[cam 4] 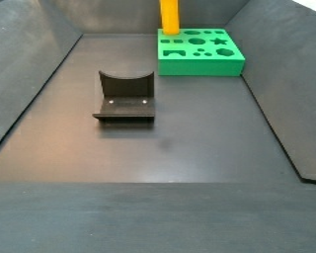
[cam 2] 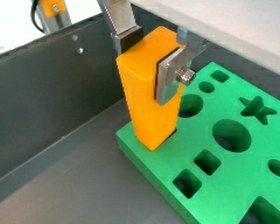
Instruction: Insert the rectangle object.
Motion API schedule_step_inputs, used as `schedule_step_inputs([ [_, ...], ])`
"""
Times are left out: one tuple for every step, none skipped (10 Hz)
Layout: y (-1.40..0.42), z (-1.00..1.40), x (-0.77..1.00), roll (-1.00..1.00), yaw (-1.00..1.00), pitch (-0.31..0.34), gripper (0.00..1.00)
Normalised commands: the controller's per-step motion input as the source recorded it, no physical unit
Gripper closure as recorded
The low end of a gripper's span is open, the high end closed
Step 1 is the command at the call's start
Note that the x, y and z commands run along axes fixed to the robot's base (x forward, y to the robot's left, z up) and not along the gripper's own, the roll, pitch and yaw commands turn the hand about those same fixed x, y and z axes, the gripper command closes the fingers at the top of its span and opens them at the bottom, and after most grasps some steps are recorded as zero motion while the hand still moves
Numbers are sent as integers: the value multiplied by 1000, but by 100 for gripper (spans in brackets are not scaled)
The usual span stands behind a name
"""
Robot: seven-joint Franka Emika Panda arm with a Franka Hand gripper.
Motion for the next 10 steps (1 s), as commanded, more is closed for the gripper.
schedule_step_inputs([
  [-151, -134, 403, -1, 0, 0, 100],
  [-29, -126, 120, -49, -149, 0, 100],
  [0, -283, 0, -3, -131, -34, 100],
  [0, -223, -174, 50, -54, -40, 100],
  [0, -146, -289, 144, 0, 0, 100],
  [0, -106, -280, 197, 0, 0, 100],
  [0, -151, -209, 186, -14, 10, 100],
  [0, -320, 0, 116, -120, 71, 100],
  [0, -471, 0, 67, -209, 56, 100],
  [-140, -651, 140, 30, -283, 111, 100],
])
